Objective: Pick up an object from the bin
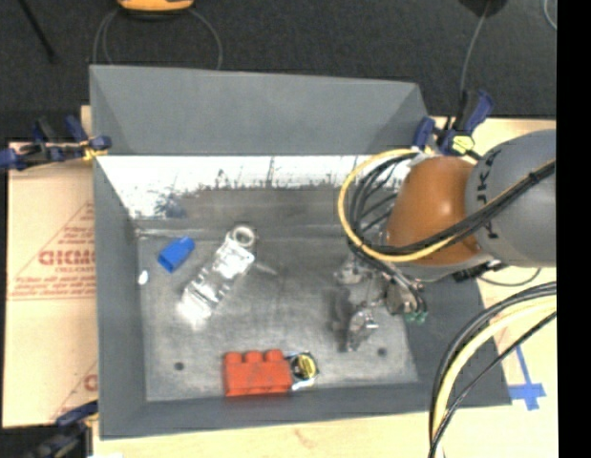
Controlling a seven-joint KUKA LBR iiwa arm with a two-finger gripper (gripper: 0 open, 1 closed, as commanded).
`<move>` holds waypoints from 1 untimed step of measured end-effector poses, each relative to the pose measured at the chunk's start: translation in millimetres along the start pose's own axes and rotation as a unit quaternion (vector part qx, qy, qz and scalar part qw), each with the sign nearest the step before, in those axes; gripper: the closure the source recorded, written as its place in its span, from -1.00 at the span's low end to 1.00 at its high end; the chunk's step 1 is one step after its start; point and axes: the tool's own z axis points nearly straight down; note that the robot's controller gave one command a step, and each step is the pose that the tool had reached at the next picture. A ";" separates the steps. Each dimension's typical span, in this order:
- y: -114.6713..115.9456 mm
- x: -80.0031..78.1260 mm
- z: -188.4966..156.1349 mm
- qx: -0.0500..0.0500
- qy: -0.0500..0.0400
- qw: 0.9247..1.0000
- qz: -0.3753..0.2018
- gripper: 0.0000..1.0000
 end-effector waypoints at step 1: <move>-0.5 -3.1 -2.4 0.001 -0.005 1.000 0.000 1.00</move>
Offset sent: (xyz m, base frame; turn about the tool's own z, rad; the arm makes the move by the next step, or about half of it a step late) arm 0.0000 0.0000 0.0000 0.0000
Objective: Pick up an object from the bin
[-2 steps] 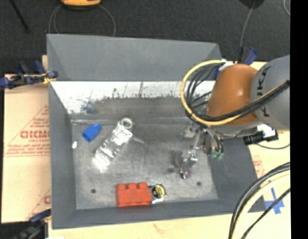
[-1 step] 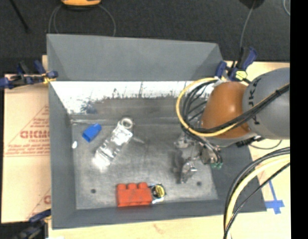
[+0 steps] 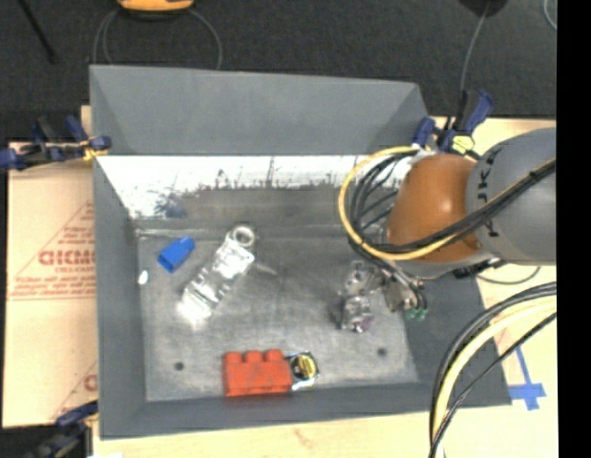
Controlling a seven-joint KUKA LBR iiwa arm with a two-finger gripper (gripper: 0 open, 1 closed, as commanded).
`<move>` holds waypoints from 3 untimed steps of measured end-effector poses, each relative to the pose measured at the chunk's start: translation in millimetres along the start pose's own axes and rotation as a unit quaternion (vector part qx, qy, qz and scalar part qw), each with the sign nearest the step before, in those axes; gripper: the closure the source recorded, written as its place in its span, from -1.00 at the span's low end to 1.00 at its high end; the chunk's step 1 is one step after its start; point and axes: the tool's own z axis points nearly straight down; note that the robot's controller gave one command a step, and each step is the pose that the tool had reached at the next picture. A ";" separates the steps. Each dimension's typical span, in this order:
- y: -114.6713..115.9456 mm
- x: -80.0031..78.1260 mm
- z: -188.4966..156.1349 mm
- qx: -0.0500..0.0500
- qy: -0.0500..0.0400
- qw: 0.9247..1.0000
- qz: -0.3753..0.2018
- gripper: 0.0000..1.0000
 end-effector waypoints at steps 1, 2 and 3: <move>-5.6 2.0 0.3 -0.002 0.000 1.000 -0.008 1.00; -27.9 6.2 -117.9 0.000 0.004 1.000 -0.008 1.00; -96.2 44.3 -213.0 -0.001 0.006 0.970 -0.242 1.00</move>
Offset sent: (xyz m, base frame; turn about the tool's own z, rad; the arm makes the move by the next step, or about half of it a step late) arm -0.0083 -0.0065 -0.0065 -0.0178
